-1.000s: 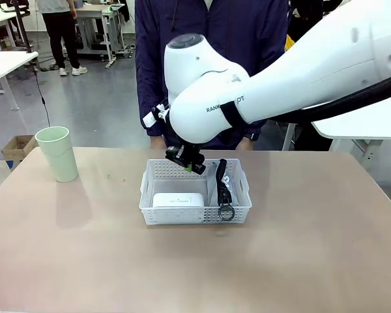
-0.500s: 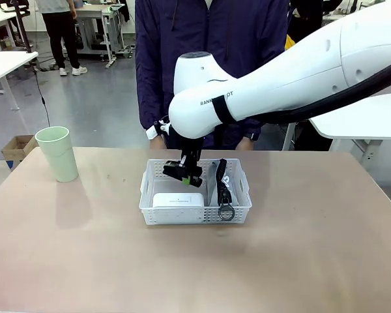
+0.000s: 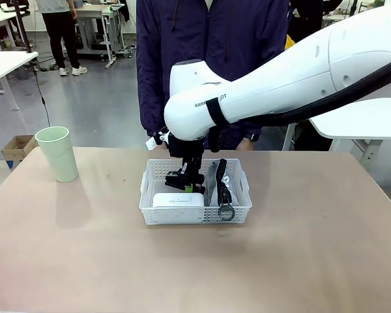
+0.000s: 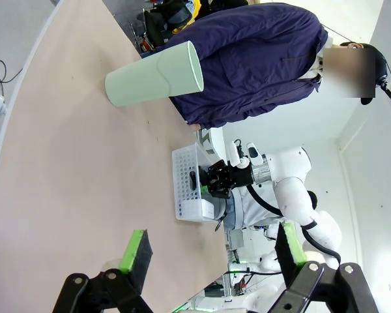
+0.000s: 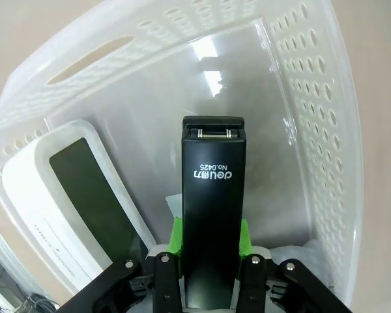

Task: Efficiently arrange items inside the basket to fit them all.
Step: Pick up the Stapler and place it inside the Organizing basket, then pick up the Reusable plastic cup and place it inside the Organizing basket.

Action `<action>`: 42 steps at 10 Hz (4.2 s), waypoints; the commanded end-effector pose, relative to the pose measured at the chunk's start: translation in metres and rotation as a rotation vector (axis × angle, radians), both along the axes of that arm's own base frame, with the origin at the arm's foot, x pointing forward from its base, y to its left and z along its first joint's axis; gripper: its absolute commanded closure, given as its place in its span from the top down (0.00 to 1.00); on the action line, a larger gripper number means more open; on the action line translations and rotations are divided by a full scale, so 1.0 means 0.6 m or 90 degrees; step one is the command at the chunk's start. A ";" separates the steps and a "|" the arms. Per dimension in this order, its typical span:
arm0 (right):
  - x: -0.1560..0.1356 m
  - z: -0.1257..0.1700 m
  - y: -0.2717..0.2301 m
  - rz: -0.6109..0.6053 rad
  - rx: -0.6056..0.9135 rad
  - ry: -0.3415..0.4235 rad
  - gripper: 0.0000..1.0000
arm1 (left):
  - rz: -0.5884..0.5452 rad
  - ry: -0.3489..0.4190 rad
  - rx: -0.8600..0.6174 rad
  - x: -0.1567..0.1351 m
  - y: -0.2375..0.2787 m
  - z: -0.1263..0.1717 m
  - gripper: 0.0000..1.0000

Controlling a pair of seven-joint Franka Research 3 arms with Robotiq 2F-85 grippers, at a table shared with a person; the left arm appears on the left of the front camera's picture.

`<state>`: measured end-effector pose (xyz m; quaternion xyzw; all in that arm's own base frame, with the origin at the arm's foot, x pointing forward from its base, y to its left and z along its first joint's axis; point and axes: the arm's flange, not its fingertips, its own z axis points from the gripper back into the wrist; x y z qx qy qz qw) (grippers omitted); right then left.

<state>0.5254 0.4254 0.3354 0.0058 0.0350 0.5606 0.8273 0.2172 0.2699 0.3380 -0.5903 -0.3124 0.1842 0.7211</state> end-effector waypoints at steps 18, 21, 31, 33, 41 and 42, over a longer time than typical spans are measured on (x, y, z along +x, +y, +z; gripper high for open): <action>-0.078 0.203 -0.073 -0.140 -0.019 -0.151 1.00 | 0.006 -0.021 -0.003 -0.002 -0.013 0.001 1.00; -0.140 0.282 -0.330 -0.368 0.137 -0.052 1.00 | 0.006 -0.021 -0.003 -0.002 -0.013 0.001 1.00; -0.347 0.032 -0.900 -0.729 0.778 0.227 1.00 | 0.006 -0.021 -0.003 -0.002 -0.013 0.001 1.00; -0.332 0.067 -0.922 -0.748 0.743 0.213 1.00 | 0.006 -0.021 -0.003 -0.002 -0.013 0.001 1.00; -0.332 0.067 -0.922 -0.748 0.743 0.213 1.00 | 0.006 -0.021 -0.003 -0.002 -0.013 0.001 1.00; -0.332 0.067 -0.922 -0.748 0.743 0.213 1.00 | 0.006 -0.021 -0.003 -0.002 -0.013 0.001 1.00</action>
